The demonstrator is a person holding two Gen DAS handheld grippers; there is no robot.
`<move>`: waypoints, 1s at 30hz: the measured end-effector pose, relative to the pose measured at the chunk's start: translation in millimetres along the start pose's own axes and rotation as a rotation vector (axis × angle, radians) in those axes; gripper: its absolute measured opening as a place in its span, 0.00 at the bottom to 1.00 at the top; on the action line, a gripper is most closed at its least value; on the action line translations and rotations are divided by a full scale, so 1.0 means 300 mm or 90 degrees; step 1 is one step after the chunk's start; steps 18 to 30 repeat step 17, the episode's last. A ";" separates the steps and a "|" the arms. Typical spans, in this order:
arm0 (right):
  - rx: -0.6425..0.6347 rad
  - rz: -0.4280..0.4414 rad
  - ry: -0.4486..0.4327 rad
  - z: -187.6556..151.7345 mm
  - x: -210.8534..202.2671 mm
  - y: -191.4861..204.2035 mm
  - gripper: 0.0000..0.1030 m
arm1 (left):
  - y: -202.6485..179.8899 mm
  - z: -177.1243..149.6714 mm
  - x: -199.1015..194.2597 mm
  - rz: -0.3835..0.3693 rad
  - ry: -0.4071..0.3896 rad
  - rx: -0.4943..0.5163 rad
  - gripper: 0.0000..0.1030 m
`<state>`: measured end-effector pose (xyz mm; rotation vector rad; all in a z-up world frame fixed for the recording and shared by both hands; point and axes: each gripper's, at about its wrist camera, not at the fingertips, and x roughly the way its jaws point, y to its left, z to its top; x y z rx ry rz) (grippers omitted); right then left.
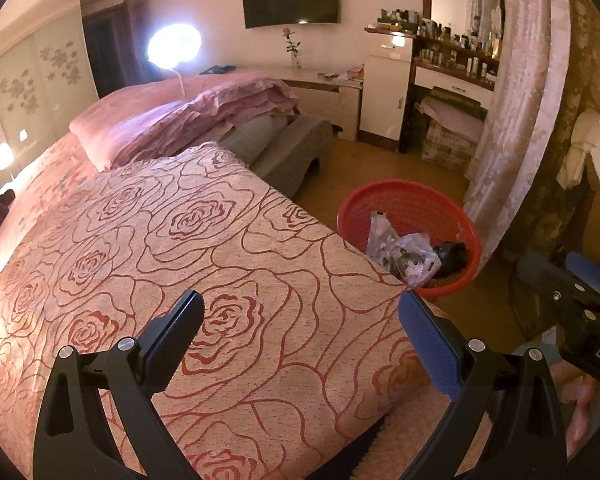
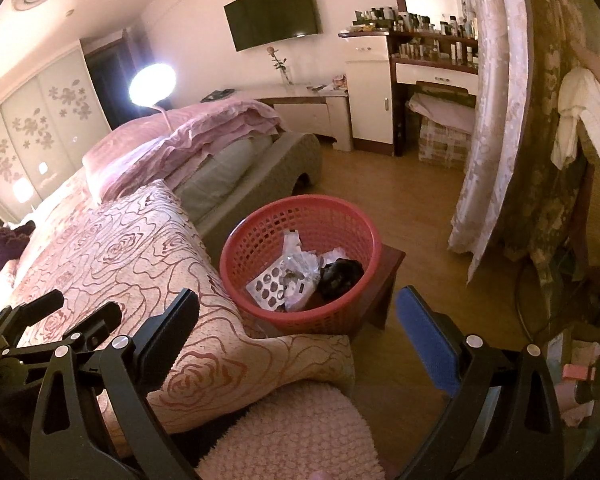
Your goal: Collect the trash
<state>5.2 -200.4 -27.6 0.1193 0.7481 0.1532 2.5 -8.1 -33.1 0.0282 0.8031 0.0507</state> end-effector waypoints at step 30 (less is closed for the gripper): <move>-0.036 -0.013 -0.002 -0.050 0.020 0.020 0.93 | 0.199 -0.007 -0.091 0.071 -0.013 -0.057 0.91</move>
